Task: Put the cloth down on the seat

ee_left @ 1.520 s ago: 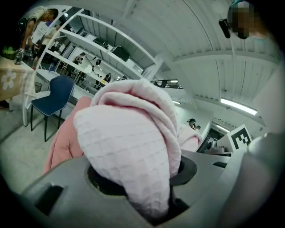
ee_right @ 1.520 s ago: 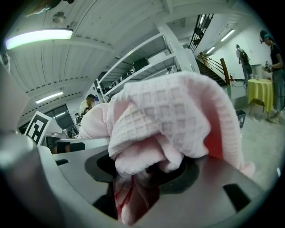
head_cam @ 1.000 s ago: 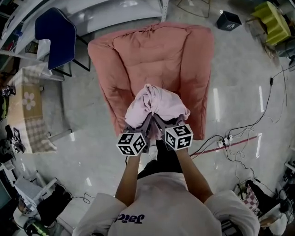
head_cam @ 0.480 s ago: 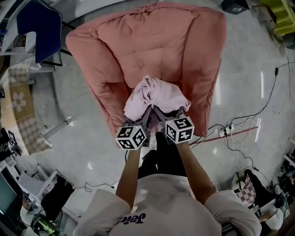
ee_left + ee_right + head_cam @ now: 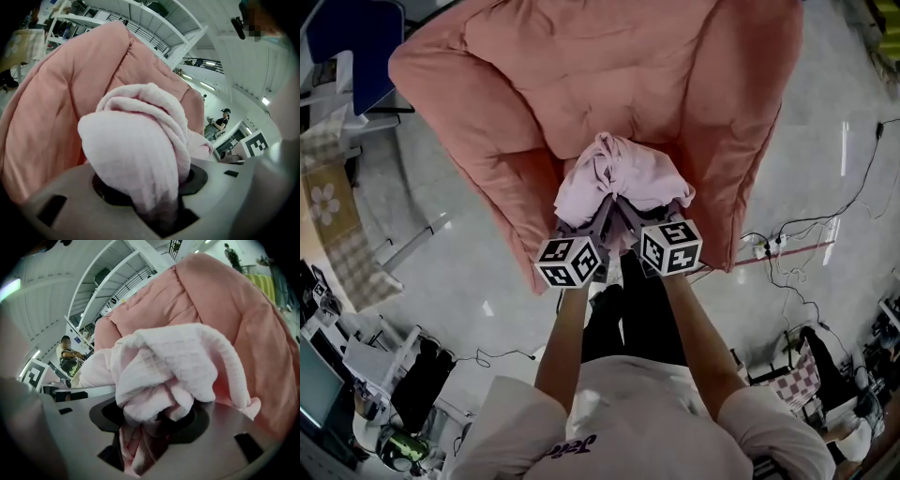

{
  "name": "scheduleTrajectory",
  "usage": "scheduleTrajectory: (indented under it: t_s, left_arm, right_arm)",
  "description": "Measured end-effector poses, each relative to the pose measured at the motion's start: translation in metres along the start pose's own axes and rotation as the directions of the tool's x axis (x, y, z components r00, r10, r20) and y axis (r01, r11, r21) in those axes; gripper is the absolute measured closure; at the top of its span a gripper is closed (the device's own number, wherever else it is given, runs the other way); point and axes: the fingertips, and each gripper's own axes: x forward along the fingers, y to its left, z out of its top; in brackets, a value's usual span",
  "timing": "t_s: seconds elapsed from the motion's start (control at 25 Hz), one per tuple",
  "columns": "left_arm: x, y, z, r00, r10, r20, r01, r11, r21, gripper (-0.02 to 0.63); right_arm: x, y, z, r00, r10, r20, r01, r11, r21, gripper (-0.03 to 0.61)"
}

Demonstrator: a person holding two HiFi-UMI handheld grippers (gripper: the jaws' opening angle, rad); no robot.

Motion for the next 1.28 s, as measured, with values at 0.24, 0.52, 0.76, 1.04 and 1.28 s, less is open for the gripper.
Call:
scheduleTrajectory:
  t_s: [0.24, 0.52, 0.76, 1.04, 1.28]
  left_arm:
    - [0.022, 0.028, -0.026, 0.999, 0.022, -0.037, -0.024, 0.998, -0.054, 0.397]
    - [0.052, 0.059, -0.052, 0.995, 0.042, -0.093, -0.053, 0.992, -0.111, 0.397]
    - [0.071, 0.077, -0.073, 0.99, 0.051, -0.131, -0.072, 0.984, -0.166, 0.397]
    - [0.093, 0.104, -0.096, 0.98, 0.081, -0.182, -0.115, 0.976, -0.184, 0.393]
    - [0.111, 0.125, -0.105, 0.97, 0.11, -0.215, -0.151, 0.971, -0.186, 0.374]
  right_arm:
    - [0.029, -0.021, -0.027, 0.999, -0.005, -0.053, 0.006, 1.0, 0.027, 0.336]
    - [0.066, -0.048, -0.055, 0.995, -0.018, -0.101, 0.027, 0.996, 0.084, 0.333]
    - [0.084, -0.066, -0.075, 0.99, -0.037, -0.137, 0.049, 0.995, 0.088, 0.328]
    - [0.113, -0.089, -0.1, 0.983, -0.032, -0.181, 0.06, 0.987, 0.146, 0.324]
    - [0.127, -0.103, -0.11, 0.979, -0.041, -0.198, 0.07, 0.988, 0.141, 0.32]
